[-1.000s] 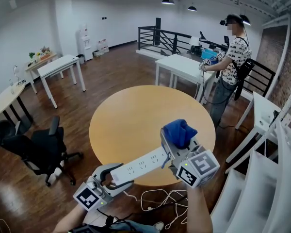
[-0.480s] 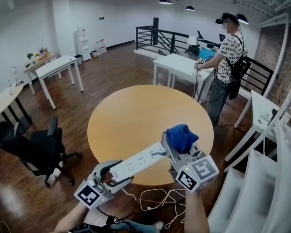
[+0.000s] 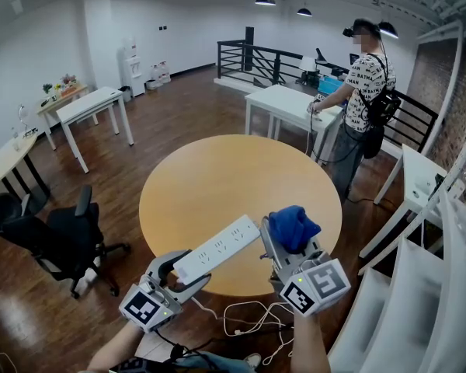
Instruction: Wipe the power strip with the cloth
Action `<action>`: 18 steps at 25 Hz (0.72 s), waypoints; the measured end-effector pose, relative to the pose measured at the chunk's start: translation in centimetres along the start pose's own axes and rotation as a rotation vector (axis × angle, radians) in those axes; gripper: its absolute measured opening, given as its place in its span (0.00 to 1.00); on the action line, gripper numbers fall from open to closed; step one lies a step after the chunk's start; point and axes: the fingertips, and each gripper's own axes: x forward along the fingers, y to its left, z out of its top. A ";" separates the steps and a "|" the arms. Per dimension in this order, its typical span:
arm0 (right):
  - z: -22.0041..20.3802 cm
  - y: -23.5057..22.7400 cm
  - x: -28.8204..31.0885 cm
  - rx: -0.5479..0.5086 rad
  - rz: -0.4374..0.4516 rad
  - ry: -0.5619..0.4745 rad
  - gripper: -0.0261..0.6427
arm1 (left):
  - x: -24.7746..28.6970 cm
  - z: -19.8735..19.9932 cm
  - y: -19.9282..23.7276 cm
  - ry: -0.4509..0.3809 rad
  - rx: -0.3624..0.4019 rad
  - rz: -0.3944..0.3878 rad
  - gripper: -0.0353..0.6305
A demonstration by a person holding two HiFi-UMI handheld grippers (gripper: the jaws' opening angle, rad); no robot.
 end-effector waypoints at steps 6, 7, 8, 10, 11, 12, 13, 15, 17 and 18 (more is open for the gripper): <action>-0.2 0.0 0.1 0.008 -0.002 0.001 0.12 | 0.1 -0.1 0.0 0.011 0.006 0.010 0.49; -0.2 -0.1 0.1 0.000 -0.010 -0.003 0.12 | 0.1 -0.3 0.0 0.011 0.005 0.015 0.49; -0.1 -0.2 0.0 -0.017 -0.025 -0.009 0.12 | 0.1 -0.4 0.1 0.012 0.003 0.022 0.49; 0.2 -0.3 -0.2 -0.063 -0.062 -0.024 0.12 | 0.2 -0.7 0.5 0.016 -0.008 0.043 0.49; 0.2 -0.2 -0.2 -0.075 -0.070 -0.032 0.12 | 0.2 -0.7 0.7 0.016 -0.016 0.056 0.49; 0.1 0.1 -0.2 -0.074 -0.068 -0.039 0.12 | 0.3 -0.8 0.9 0.013 -0.026 0.071 0.49; -0.1 0.5 -0.2 -0.067 -0.061 -0.042 0.12 | 0.5 -0.9 1.2 0.010 -0.036 0.086 0.49; -1.1 1.1 -0.1 -0.052 -0.045 -0.035 0.12 | 0.9 -1.4 1.7 0.006 -0.057 0.117 0.49; -2.4 1.7 0.0 -0.051 -0.033 -0.011 0.12 | 1.3 -2.1 2.1 0.010 -0.081 0.140 0.49; -3.1 1.9 0.1 -0.049 -0.027 0.002 0.12 | 1.4 -2.6 2.3 0.015 -0.093 0.147 0.49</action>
